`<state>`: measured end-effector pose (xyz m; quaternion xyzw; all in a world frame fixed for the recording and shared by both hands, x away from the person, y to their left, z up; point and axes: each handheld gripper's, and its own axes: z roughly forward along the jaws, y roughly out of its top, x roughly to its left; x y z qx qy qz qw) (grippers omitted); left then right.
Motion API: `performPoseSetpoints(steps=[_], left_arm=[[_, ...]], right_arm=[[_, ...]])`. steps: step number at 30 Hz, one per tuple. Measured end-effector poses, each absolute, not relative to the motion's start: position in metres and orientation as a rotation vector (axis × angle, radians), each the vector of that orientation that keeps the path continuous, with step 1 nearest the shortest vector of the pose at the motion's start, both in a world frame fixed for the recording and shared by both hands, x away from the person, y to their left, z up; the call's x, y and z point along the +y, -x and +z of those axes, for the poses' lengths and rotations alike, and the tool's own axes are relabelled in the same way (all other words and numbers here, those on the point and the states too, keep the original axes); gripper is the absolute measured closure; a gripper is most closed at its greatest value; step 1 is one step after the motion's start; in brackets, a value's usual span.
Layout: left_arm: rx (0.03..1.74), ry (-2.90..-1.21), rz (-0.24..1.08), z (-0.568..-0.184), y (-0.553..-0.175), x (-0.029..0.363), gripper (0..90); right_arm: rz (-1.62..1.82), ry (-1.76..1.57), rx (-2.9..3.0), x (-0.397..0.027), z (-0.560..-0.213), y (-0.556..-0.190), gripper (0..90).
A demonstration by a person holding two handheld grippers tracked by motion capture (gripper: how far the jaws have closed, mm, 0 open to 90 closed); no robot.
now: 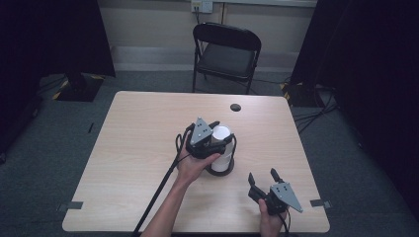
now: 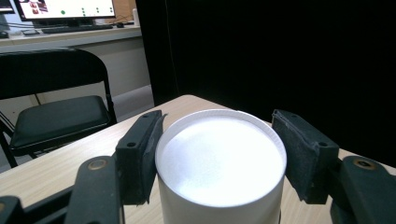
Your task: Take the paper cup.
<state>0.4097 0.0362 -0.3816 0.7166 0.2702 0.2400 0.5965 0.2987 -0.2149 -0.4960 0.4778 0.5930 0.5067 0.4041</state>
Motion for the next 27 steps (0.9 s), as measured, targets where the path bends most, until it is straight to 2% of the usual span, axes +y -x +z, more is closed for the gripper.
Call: performPoseSetpoints(steps=[27], left_arm=[[0.600,-1.570,0.568,-0.364,-0.400,0.047,35.7]], right_arm=[[1.277,-1.206,1.497,-0.215,-0.496,-0.299,20.1]])
